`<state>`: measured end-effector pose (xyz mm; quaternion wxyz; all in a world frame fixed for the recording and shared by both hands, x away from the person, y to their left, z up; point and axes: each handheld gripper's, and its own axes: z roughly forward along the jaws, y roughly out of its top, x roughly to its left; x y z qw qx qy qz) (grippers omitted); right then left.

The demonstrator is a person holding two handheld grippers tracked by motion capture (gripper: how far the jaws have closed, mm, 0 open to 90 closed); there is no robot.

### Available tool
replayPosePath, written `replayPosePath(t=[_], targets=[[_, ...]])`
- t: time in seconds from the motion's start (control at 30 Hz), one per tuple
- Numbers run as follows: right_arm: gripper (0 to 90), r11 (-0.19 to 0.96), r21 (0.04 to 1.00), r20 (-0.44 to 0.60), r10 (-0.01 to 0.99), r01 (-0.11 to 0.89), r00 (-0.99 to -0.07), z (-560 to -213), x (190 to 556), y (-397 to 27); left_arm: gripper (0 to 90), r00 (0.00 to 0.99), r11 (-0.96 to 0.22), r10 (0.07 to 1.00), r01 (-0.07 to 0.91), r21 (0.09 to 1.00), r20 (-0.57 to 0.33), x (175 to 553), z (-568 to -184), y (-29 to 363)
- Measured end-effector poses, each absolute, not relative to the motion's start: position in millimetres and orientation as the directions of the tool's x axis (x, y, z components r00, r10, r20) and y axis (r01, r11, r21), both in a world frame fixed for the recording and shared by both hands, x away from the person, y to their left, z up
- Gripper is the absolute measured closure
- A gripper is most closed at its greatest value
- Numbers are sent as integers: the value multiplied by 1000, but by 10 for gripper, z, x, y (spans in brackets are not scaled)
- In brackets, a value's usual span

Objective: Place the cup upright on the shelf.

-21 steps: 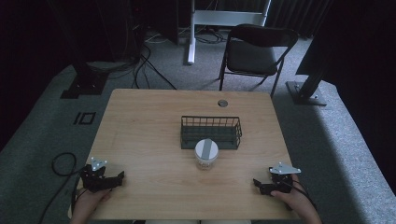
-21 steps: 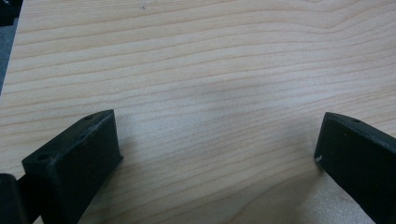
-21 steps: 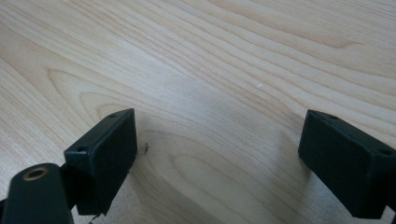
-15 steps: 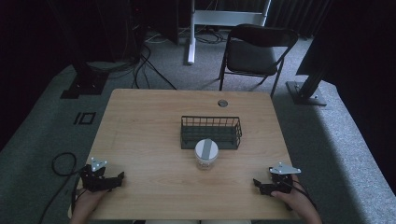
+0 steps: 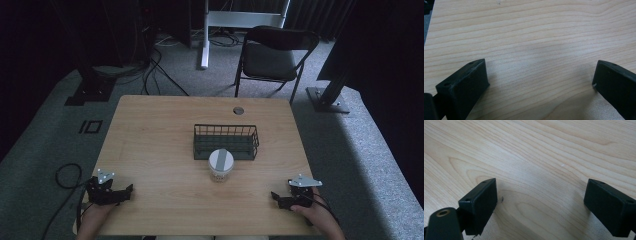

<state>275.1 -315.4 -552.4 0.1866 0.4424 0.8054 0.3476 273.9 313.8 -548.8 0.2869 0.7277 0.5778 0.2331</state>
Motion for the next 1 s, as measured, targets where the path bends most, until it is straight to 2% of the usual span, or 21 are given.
replayPosePath(t=[0.43,1.0], targets=[[114,348,732,25,846,586,-533,-5518,2761,-3118,1,232,-174,973,707,685,9,2742,-5487,3144],[115,364,763,33,804,535,-594,-5428,2853,-2814,1,231,-174,973,707,685,9,2742,-5486,3144]])
